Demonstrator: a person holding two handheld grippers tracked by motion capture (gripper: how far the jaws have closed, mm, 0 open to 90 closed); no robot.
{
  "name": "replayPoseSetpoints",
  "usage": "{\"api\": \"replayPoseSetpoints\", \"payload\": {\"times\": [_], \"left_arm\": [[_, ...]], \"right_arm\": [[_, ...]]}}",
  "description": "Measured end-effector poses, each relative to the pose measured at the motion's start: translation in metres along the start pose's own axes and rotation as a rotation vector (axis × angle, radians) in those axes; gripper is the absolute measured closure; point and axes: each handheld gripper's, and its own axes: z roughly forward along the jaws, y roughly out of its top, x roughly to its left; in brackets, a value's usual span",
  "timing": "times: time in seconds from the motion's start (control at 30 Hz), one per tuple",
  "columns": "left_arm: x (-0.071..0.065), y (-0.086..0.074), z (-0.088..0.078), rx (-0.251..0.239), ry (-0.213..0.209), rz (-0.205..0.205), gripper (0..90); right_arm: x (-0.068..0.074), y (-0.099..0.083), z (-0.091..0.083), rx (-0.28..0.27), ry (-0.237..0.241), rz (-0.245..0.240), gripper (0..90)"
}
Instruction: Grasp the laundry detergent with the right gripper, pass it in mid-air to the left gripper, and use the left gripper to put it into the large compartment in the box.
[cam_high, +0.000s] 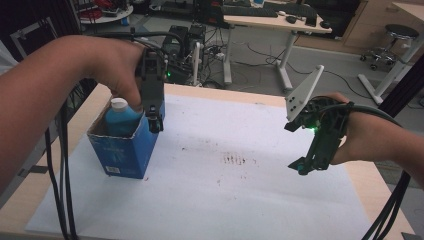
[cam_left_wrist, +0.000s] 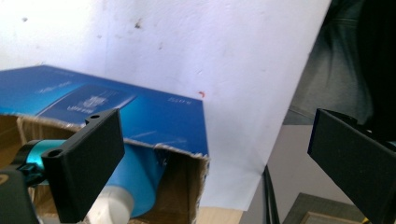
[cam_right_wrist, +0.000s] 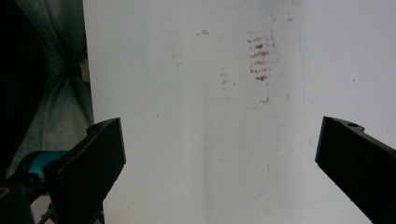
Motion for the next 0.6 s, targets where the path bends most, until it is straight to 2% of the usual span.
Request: {"api": "replayPoseSetpoints", "payload": {"times": [0.13,0.17,0.33,0.6], "left_arm": [[-0.005,0.006,-0.005,-0.009,-0.007,0.045,1.6],[-0.007,0.007,-0.006,-0.013,-0.007,0.041,1.6],[-0.014,0.012,-0.011,-0.016,-0.017,0.069,1.6],[-0.020,0.017,-0.021,-0.019,-0.013,0.080,1.6]], "right_arm": [[-0.002,-0.006,-0.001,0.031,-0.004,0.008,0.7],[-0.003,-0.007,-0.001,0.036,-0.008,0.009,0.7],[-0.005,-0.011,-0.002,0.069,-0.009,0.011,0.7],[-0.007,-0.014,0.006,0.080,-0.002,0.004,0.7]]}}
